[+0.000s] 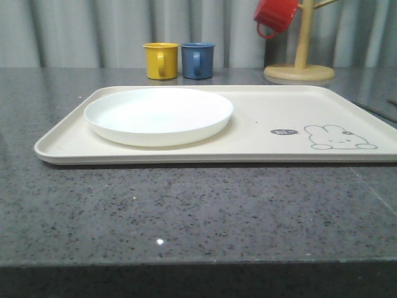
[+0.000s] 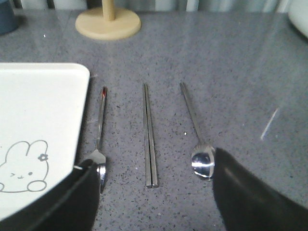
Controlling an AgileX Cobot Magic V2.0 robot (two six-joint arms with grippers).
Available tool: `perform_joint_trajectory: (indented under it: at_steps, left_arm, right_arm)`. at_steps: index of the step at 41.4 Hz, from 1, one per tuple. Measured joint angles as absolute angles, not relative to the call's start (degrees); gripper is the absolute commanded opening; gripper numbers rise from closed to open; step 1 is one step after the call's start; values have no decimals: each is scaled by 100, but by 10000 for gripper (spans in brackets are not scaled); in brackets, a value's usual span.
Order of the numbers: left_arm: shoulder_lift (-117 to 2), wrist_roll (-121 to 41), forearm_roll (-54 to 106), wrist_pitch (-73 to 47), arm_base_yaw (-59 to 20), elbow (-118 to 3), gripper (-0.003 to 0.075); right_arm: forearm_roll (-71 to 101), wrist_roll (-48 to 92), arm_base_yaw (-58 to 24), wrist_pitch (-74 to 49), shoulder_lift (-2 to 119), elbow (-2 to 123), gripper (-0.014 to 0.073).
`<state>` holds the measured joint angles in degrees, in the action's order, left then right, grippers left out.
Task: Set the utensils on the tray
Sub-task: 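Move the right gripper down over the metal fork and grasp it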
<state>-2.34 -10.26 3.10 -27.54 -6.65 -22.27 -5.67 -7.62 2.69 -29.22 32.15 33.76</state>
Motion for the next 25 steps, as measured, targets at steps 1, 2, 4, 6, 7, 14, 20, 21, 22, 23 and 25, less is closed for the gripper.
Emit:
perform_joint_trajectory:
  at_steps: [1,2,4,6,7,14,20,21,22,23,25]
  left_arm:
    - [-234,-1026,310,-2754,-665,-2227,-19]
    - [-234,-1026,310,-2754,-665,-2227,-19]
    - [-234,-1026,310,-2754,-665,-2227,-19]
    - [-234,-1026,310,-2754,-665,-2227,-19]
    - [-234,-1026,310,-2754,-665,-2227,-19]
    - [-234,-1026,310,-2754,-665,-2227,-19]
    - [-234,-1026,310,-2754,-665,-2227,-19]
    - [-234,-1026,310,-2754,-665,-2227,-19]
    - [-234,-1026,310,-2754,-665,-2227,-19]
    - [-234,-1026,310,-2754,-665,-2227,-19]
    - [-234,-1026,310,-2754,-665,-2227,-19]
  right_arm:
    - [-567,-762,269,-2950,3376,3438,348]
    - [-567,-762,269,-2974,3644,3526,328]
    - [-567,-762,269,-3037,4011,3735,297]
    - [-567,-762,269,-3131,4368,3941,300]
    - [-567,-762,269,-3206,4522,4037,303]
    - [-567,-756,192,-3910,5816,4931,304]
    - [-532,-674,-147,-4514,6799,5614,304]
    - [-516,-674,-196,-4585,6887,5714,304]
    - [-504,-665,-257,-4671,7100,5841,304]
    - [-504,-665,-297,-4731,7221,5934,304]
    - [-478,-652,-367,-4852,7494,6142,304]
